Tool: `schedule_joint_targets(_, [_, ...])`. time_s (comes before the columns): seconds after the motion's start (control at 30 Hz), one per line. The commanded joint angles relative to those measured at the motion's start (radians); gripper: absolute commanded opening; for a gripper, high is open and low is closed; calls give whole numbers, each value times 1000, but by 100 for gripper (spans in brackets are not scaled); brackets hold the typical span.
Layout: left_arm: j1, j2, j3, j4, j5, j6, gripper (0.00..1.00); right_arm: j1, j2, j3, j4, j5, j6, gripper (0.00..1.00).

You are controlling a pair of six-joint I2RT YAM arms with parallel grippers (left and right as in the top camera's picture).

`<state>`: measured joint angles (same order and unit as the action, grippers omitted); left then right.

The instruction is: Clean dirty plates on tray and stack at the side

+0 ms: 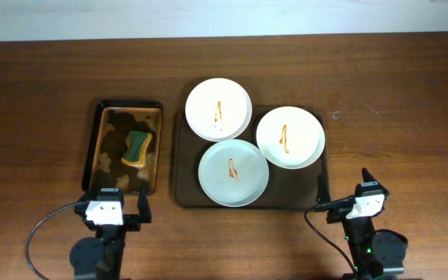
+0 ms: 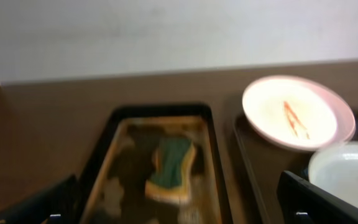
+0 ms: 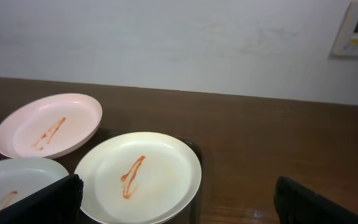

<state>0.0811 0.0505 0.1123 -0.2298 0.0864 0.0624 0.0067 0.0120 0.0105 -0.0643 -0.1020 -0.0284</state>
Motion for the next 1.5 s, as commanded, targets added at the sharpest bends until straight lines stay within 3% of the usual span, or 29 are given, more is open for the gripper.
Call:
schedule_joint_targets(0.0, [5,122,126,-80,3,-14,100,8,6,6,-9,-6,87,98])
schedule_joint_targets(0.13, [5,310,238,-116,3,-14,100,8,37,66,-80,-7,89,98])
schedule_joint_targets(0.27, [5,541,373,-162,3,-33,100,8,176,169,-179,-17,89,98])
schedule_joint_targets(0.43, [5,871,661,-385,11,-37,100,8,505,429,-356,-25,89,98])
schedule_joint_targets(0.53, [5,1022,806,-512,23,-37,100,8,718,653,-580,-52,89,98])
schedule_joint_targets(0.6, [5,1082,871,-577,153,-37,100,8,850,806,-727,-95,89,98])
schedule_joint_targets(0.67, [5,1091,879,-584,288,-37,100,8,926,877,-763,-171,89,98])
schedule_joint_targets(0.77, [7,1091,879,-535,283,-36,100,8,1019,900,-743,-308,89,98])
schedule_joint_targets(0.8, [7,1099,879,-488,239,-36,100,8,1036,900,-743,-326,89,89])
schedule_joint_targets(0.83, [7,1122,879,-432,142,-40,88,8,1079,900,-748,-360,90,83])
schedule_joint_targets(0.87, [7,1147,879,-390,114,-41,84,11,1096,900,-751,-362,90,83])
schedule_joint_targets(0.93, [7,1233,901,-319,98,-39,66,33,1115,900,-751,-356,102,81])
schedule_joint_targets(1.0, [7,1345,961,-315,37,-12,58,64,1115,900,-753,-306,145,78])
schedule_joint_targets(1.07, [7,1460,1003,-315,2,-2,59,107,1115,900,-760,-246,161,78])
schedule_joint_targets(1.17, [4,1627,1014,-308,2,0,33,177,1117,900,-758,-138,169,78])
schedule_joint_targets(1.4, [-42,1797,1013,-315,-61,21,30,190,1158,900,-751,-121,180,78])
schedule_joint_targets(1.43, [-42,1823,1012,-319,-69,21,18,190,1158,900,-752,-121,180,78])
schedule_joint_targets(1.47, [-42,1833,1012,-322,-73,21,13,190,1158,900,-752,-121,180,78])
